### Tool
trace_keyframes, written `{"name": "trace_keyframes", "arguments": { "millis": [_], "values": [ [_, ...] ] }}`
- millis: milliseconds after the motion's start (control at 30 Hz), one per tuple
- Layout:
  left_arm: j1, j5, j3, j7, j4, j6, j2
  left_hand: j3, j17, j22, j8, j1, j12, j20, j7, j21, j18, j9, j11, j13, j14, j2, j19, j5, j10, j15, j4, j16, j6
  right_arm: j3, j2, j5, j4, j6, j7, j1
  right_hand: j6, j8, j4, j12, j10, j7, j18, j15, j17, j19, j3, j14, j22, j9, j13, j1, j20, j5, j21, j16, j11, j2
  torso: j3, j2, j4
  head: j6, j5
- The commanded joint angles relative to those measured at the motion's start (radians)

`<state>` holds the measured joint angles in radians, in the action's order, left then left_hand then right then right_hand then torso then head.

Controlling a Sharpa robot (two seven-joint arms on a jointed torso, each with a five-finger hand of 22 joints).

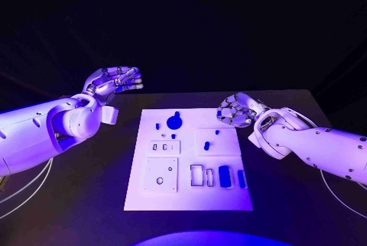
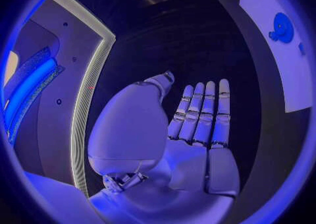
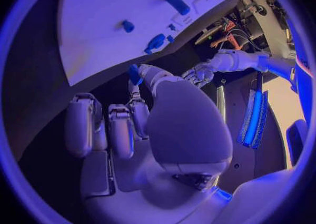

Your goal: Assemble the parts on the task board

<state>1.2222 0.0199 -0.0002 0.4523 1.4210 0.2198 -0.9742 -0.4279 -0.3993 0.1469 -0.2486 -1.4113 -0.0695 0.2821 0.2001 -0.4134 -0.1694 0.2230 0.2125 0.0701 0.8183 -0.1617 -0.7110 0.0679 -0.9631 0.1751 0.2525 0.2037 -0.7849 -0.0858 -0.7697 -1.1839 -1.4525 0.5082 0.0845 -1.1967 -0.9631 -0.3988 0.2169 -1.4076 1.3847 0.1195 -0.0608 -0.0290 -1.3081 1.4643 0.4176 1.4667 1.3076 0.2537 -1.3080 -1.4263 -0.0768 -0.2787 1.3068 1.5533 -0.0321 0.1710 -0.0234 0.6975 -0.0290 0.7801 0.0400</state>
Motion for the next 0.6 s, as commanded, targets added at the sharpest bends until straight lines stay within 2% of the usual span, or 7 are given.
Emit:
{"name": "trace_keyframes", "arguments": {
  "millis": [33, 200, 267, 400, 500, 567, 600],
  "values": [
    [0.0, 0.002, 0.001, 0.003, 0.008, -0.012, 0.005, -0.001, 0.001, -0.001, 0.005, 0.003, 0.002, 0.003, 0.058, 0.004, -0.012, 0.002, -0.003, -0.001, -0.007, 0.009, 0.003, -0.006, 0.007, 0.003, -0.003, -0.006, 0.01, 0.001, 0.007, -0.042, -0.045, 0.034, 0.066, -0.002, 0.002, -0.017, 0.0, 0.002, 0.002, -0.006, 0.013, -0.005, -0.223, 0.022, 0.006, 0.095, 0.2, 0.024, -0.004, -0.01, 0.005, -0.003, 0.005, 0.003, -0.001, -0.011, 0.0009, 0.0, 0.001, 0.005, 0.018],
    [0.0, 0.002, 0.001, -0.005, 0.02, -0.005, 0.011, -0.001, 0.001, -0.002, 0.005, 0.003, 0.002, 0.003, 0.058, 0.004, -0.012, 0.002, -0.003, -0.001, -0.007, 0.009, 0.002, -0.006, 0.006, 0.003, -0.003, -0.006, 0.01, 0.001, 0.045, -0.053, -0.098, 0.001, 0.089, -0.003, 0.003, -0.017, 0.0, 0.001, 0.003, -0.006, 0.014, -0.005, -0.225, 0.023, 0.007, 0.095, 0.201, 0.024, -0.005, -0.011, 0.005, -0.002, 0.009, 0.004, -0.002, -0.012, 0.0007, 0.001, 0.0003, 0.011, 0.041],
    [0.0, 0.002, 0.001, -0.007, 0.024, -0.002, 0.014, -0.001, 0.001, -0.002, 0.005, 0.003, 0.002, 0.003, 0.058, 0.004, -0.012, 0.002, -0.003, -0.001, -0.007, 0.009, 0.002, -0.006, 0.006, 0.003, -0.003, -0.007, 0.01, 0.0, 0.073, -0.065, -0.11, -0.015, 0.104, -0.003, 0.003, -0.017, 0.0, 0.001, 0.003, -0.006, 0.014, -0.005, -0.225, 0.024, 0.008, 0.095, 0.202, 0.024, -0.006, -0.01, 0.005, -0.002, 0.01, 0.004, -0.002, -0.012, 0.0018, 0.001, 0.0029, 0.013, 0.047],
    [0.0, 0.002, 0.0, -0.012, 0.033, 0.002, 0.022, -0.001, 0.001, -0.002, 0.005, 0.003, 0.002, 0.003, 0.058, 0.004, -0.012, 0.002, -0.003, -0.001, -0.006, 0.009, 0.002, -0.006, 0.006, 0.003, -0.003, -0.007, 0.01, -0.003, 0.118, -0.118, -0.114, -0.042, 0.132, -0.001, 0.003, -0.017, 0.0, 0.001, 0.003, -0.006, 0.015, -0.005, -0.226, 0.025, 0.008, 0.096, 0.202, 0.024, -0.006, -0.01, 0.005, -0.002, 0.013, 0.004, -0.002, -0.012, 0.0045, 0.001, 0.0038, 0.016, 0.062],
    [0.0, 0.002, 0.0, -0.014, 0.041, 0.006, 0.027, -0.001, 0.001, -0.002, 0.005, 0.004, 0.002, 0.003, 0.058, 0.004, -0.012, 0.002, -0.003, -0.001, -0.006, 0.009, 0.001, -0.006, 0.006, 0.003, -0.003, -0.007, 0.009, -0.005, 0.149, -0.166, -0.108, -0.062, 0.154, 0.006, 0.003, -0.017, -0.001, 0.002, 0.003, -0.006, 0.014, -0.004, -0.225, 0.024, 0.008, 0.095, 0.202, 0.024, -0.005, -0.01, 0.005, -0.002, 0.012, 0.004, -0.002, -0.012, 0.0035, 0.003, 0.0042, 0.018, 0.071],
    [0.0, 0.002, 0.0, -0.016, 0.045, 0.008, 0.03, -0.001, 0.001, -0.002, 0.005, 0.004, 0.002, 0.003, 0.058, 0.004, -0.013, 0.002, -0.003, -0.001, -0.006, 0.009, 0.001, -0.006, 0.006, 0.003, -0.003, -0.007, 0.009, -0.006, 0.166, -0.186, -0.1, -0.07, 0.164, 0.01, 0.003, -0.018, -0.002, 0.004, 0.0, -0.005, 0.014, -0.004, -0.224, 0.024, 0.008, 0.095, 0.202, 0.024, -0.002, -0.01, 0.005, -0.002, 0.012, 0.004, -0.002, -0.01, 0.001, 0.003, 0.0033, 0.02, 0.079],
    [0.0, 0.002, 0.0, -0.016, 0.048, 0.008, 0.031, -0.001, 0.001, -0.002, 0.005, 0.004, 0.002, 0.003, 0.058, 0.004, -0.013, 0.002, -0.003, -0.001, -0.006, 0.009, 0.001, -0.006, 0.006, 0.003, -0.003, -0.007, 0.009, -0.007, 0.175, -0.197, -0.095, -0.075, 0.169, 0.012, 0.003, -0.018, -0.002, 0.005, 0.0, -0.005, 0.014, -0.004, -0.225, 0.024, 0.009, 0.095, 0.202, 0.024, -0.001, -0.01, 0.005, -0.002, 0.011, 0.004, -0.002, -0.01, 0.0016, 0.003, 0.0037, 0.021, 0.082]
  ]
}}
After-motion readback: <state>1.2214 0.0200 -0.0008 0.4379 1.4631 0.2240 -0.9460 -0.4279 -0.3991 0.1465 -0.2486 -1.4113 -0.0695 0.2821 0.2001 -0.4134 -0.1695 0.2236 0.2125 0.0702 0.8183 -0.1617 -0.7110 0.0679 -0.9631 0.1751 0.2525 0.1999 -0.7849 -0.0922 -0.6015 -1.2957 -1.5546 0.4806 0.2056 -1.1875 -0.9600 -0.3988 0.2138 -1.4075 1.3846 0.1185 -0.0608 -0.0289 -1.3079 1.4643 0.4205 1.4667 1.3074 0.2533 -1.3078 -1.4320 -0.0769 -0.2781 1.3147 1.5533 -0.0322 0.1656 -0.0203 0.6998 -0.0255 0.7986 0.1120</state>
